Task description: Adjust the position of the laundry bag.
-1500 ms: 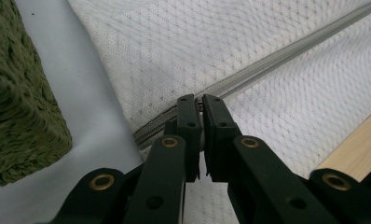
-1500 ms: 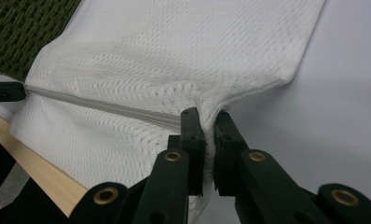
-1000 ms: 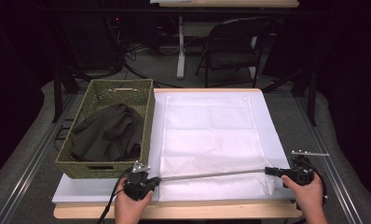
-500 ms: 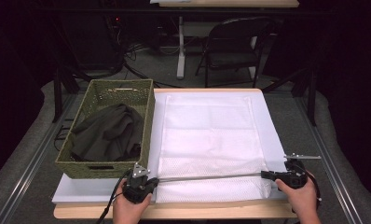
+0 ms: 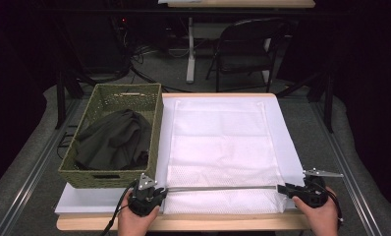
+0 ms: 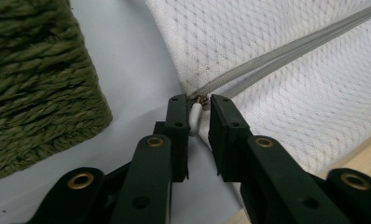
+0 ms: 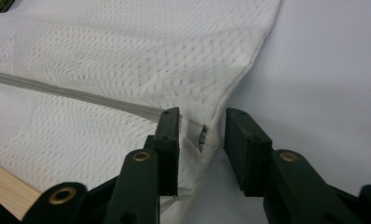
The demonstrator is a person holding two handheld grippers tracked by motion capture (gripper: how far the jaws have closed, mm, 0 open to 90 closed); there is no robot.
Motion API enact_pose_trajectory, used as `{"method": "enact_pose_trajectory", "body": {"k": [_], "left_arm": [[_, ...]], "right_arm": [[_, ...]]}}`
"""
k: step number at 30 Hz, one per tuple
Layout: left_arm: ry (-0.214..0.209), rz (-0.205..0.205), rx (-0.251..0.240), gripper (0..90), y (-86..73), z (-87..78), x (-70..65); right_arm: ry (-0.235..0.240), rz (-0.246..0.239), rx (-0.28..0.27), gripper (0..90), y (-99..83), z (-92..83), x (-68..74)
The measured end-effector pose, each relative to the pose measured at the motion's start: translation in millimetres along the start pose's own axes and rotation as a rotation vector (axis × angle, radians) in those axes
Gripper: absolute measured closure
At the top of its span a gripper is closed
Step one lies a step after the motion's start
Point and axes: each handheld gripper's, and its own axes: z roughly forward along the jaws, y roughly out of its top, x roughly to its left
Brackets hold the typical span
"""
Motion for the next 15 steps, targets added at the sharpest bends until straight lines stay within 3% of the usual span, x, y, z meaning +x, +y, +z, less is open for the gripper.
{"method": "enact_pose_trajectory", "body": {"k": [10,12,15], "left_arm": [[-0.002,-0.008,0.003,63.6,0.9,-8.7,1.2],[-0.004,0.002,0.004,61.5,2.2,-10.3,1.0],[0.015,0.048,0.019,60.6,4.8,-12.0,0.1]], "right_arm": [[-0.090,-0.092,-0.017,59.2,7.1,-16.0,-3.8],[-0.101,-0.118,-0.025,59.4,8.7,-16.6,0.2],[-0.111,-0.176,-0.042,59.6,11.4,-15.5,11.8]]}}
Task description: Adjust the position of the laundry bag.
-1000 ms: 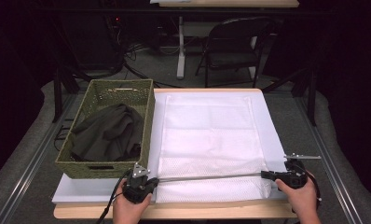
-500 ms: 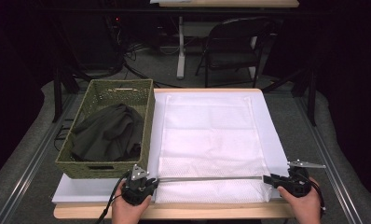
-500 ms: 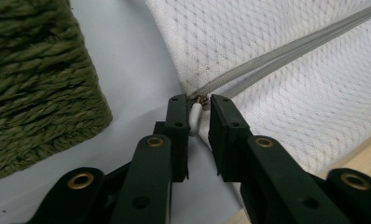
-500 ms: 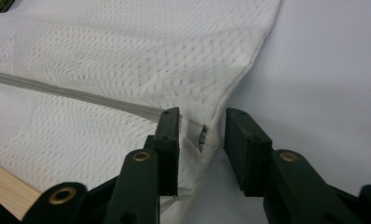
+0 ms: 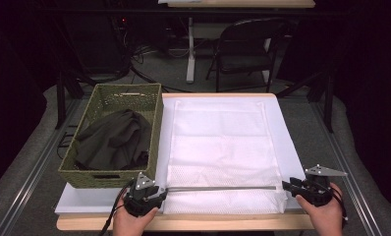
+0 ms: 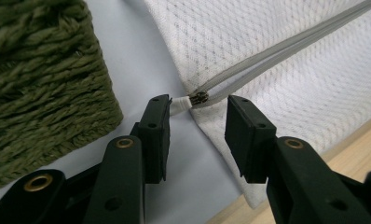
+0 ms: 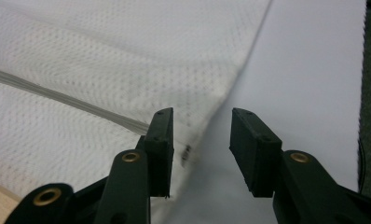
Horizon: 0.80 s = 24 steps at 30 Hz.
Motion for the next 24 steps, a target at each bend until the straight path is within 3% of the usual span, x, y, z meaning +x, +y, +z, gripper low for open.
{"method": "enact_pose_trajectory", "body": {"k": [4,9,10,12,16,24], "left_arm": [[0.000,0.017,-0.012,58.9,2.2,-1.3,-0.6],[-0.027,0.010,-0.010,58.4,2.5,-1.4,-1.7],[-0.027,0.010,-0.010,58.4,2.5,-1.4,-1.7],[-0.052,0.004,-0.025,58.4,2.3,-1.6,-2.9],[-0.058,0.015,-0.047,58.3,1.9,-0.4,-4.7],[-0.047,0.021,-0.048,56.0,0.5,-2.6,-5.5]], "right_arm": [[0.030,-0.045,-0.026,59.3,5.4,3.2,20.3],[0.088,-0.125,-0.028,58.6,6.7,12.5,49.0],[0.088,-0.125,-0.028,58.6,6.7,12.5,49.0],[0.133,-0.170,-0.035,58.6,3.2,21.0,61.7],[0.194,-0.186,-0.034,57.3,0.3,30.1,70.5],[0.192,-0.234,-0.053,57.8,-0.5,35.9,81.0]]}}
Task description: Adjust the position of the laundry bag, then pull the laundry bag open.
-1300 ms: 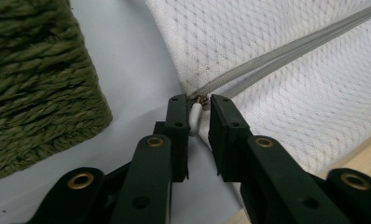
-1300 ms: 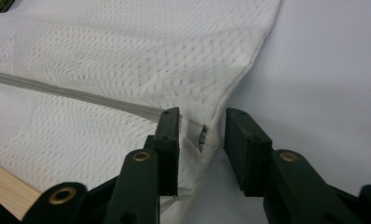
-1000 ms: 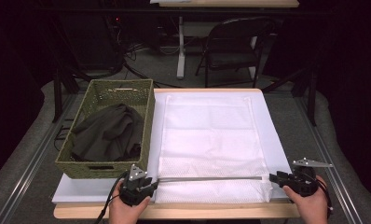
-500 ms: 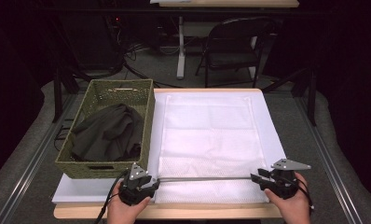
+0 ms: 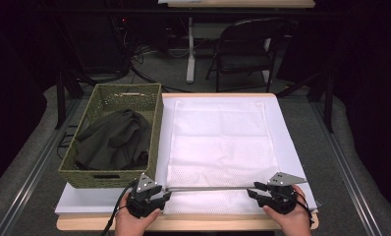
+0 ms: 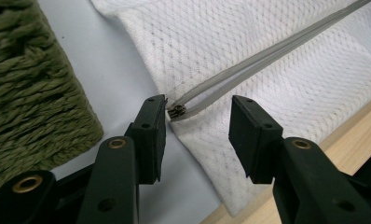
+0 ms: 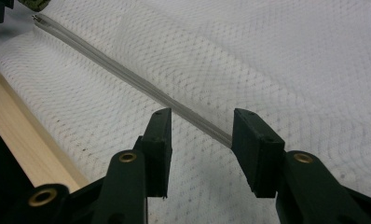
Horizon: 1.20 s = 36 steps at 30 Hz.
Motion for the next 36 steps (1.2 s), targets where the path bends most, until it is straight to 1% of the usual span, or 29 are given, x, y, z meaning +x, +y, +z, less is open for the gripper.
{"method": "enact_pose_trajectory", "body": {"k": [2,3,5,6,8,9,10,11,13,14,15,16,18,19,20,21,22,25,26,28,29,31,33,35,36], "left_arm": [[-0.011,0.002,0.003,55.9,0.3,-1.6,1.9],[-0.012,-0.012,0.008,55.9,0.2,-1.8,3.0],[-0.029,-0.027,0.006,57.1,-0.2,-2.5,4.1],[-0.037,-0.021,0.001,57.7,-0.1,-2.6,4.8],[-0.024,-0.027,0.016,57.6,0.2,-3.9,5.0],[-0.023,-0.036,0.012,57.6,0.4,-4.0,4.9],[-0.027,-0.034,0.009,57.8,0.9,-5.2,4.7],[-0.018,-0.040,0.002,58.4,1.7,-6.5,3.5],[-0.005,-0.046,0.005,57.9,3.8,-8.4,2.1],[-0.012,-0.038,0.005,56.4,5.4,-9.8,2.5],[-0.021,-0.044,0.000,54.4,6.7,-10.8,1.8],[-0.026,-0.040,-0.002,52.9,8.3,-12.2,1.1],[-0.013,-0.023,0.004,50.2,10.9,-14.3,0.3],[-0.013,-0.023,0.004,49.0,10.9,-14.3,0.3],[-0.009,-0.019,0.003,48.4,12.5,-15.6,0.0],[-0.006,-0.018,0.000,47.9,13.6,-16.2,0.2],[-0.006,-0.012,0.004,47.6,14.8,-17.1,1.2],[-0.008,-0.022,0.005,47.5,18.3,-19.4,2.1],[-0.008,-0.025,0.004,47.5,19.7,-20.4,2.4],[-0.002,-0.023,0.006,47.5,21.3,-22.0,2.7],[0.000,-0.030,0.003,47.5,23.3,-26.0,1.9],[0.002,-0.036,-0.001,47.4,24.9,-29.8,1.2],[-0.001,-0.029,0.002,47.1,27.0,-33.9,1.3],[-0.001,-0.035,0.001,46.9,29.1,-37.4,0.6],[0.000,-0.030,0.006,46.9,30.5,-39.1,1.1]], "right_arm": [[-0.006,-0.017,-0.003,57.8,-0.5,1.2,0.6],[0.003,-0.015,0.004,57.8,-1.6,2.8,0.7],[0.009,-0.012,0.006,57.8,-2.5,4.0,0.6],[0.012,-0.011,0.004,57.8,-2.7,4.2,0.5],[0.016,-0.018,0.000,57.9,-2.9,4.3,-1.0],[0.016,-0.009,-0.003,58.0,-2.9,4.1,-1.0],[0.019,-0.002,-0.010,58.1,-3.1,4.3,-0.9],[0.021,-0.004,-0.014,58.1,-3.4,4.5,-1.1],[0.014,-0.011,-0.017,57.1,-3.9,4.3,-1.2],[0.015,-0.009,-0.019,55.6,-4.0,4.5,-1.5],[0.017,-0.009,-0.013,53.3,-3.8,4.8,-2.3],[0.017,-0.009,-0.016,52.0,-4.1,5.3,-2.1],[0.016,-0.010,-0.016,52.0,-4.4,5.6,-1.9],[0.016,-0.010,-0.016,52.0,-4.4,5.6,-1.9],[-0.001,-0.030,-0.027,50.5,-3.7,5.4,-2.2],[-0.011,-0.039,-0.028,50.2,-3.5,5.4,-2.3],[-0.019,-0.036,-0.026,49.9,-3.4,5.4,-2.3],[-0.039,-0.042,-0.019,49.2,-2.9,5.1,-4.3],[-0.044,-0.030,-0.013,49.2,-2.5,4.5,-4.4],[-0.045,-0.025,-0.014,49.2,-2.2,4.2,-5.0],[-0.053,-0.032,-0.015,49.0,-1.1,3.0,-6.2],[-0.056,-0.023,-0.013,48.3,-1.3,2.6,-6.2],[-0.059,-0.028,-0.021,47.4,-0.8,2.0,-7.3],[-0.059,-0.022,-0.024,46.6,0.1,1.3,-6.7],[-0.062,-0.020,-0.025,46.3,0.2,1.2,-6.2]]}}
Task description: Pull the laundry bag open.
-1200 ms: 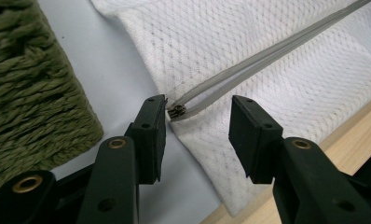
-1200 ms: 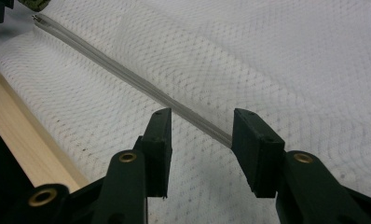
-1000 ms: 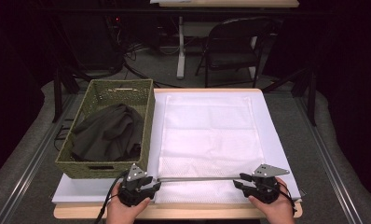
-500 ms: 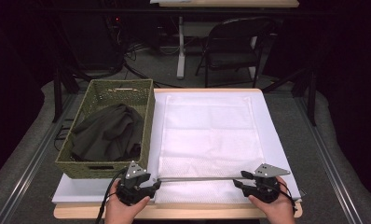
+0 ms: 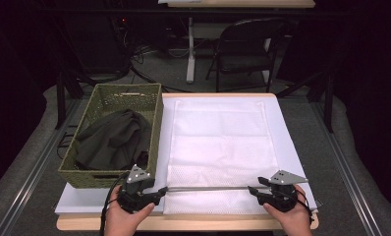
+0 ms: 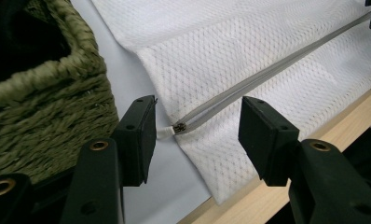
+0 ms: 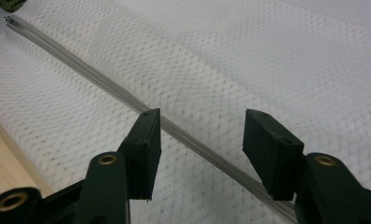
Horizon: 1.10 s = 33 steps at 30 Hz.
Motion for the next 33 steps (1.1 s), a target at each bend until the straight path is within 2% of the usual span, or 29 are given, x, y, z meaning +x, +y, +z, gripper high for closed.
{"method": "enact_pose_trajectory", "body": {"k": [3,12,15,17,20,26,29,33], "left_arm": [[-0.009,-0.015,-0.002,46.4,3.5,-3.6,0.3],[-0.007,-0.014,-0.008,45.4,8.8,-7.7,4.5],[-0.010,-0.025,-0.011,44.9,11.4,-9.1,4.3],[-0.005,-0.009,-0.008,44.4,14.4,-10.5,3.7],[0.001,-0.008,-0.013,43.8,17.6,-12.3,2.1],[0.006,-0.006,-0.001,42.5,31.2,-19.0,1.1],[0.017,-0.001,0.006,40.7,41.3,-22.4,3.7],[0.020,0.003,0.009,37.7,47.2,-23.9,4.8]], "right_arm": [[-0.001,-0.003,-0.003,45.1,0.7,0.7,0.1],[0.003,-0.004,-0.024,45.1,3.2,3.2,-0.5],[0.009,0.002,-0.017,45.1,2.7,3.4,-0.6],[0.010,0.003,-0.022,45.1,3.0,2.7,-1.2],[0.006,0.003,-0.029,45.1,2.1,0.6,-3.0],[0.011,0.025,-0.029,45.1,1.6,-0.5,-3.9],[0.009,0.014,-0.035,45.1,3.6,1.5,-4.2],[0.012,0.018,-0.031,45.1,4.7,4.6,-4.4]]}}
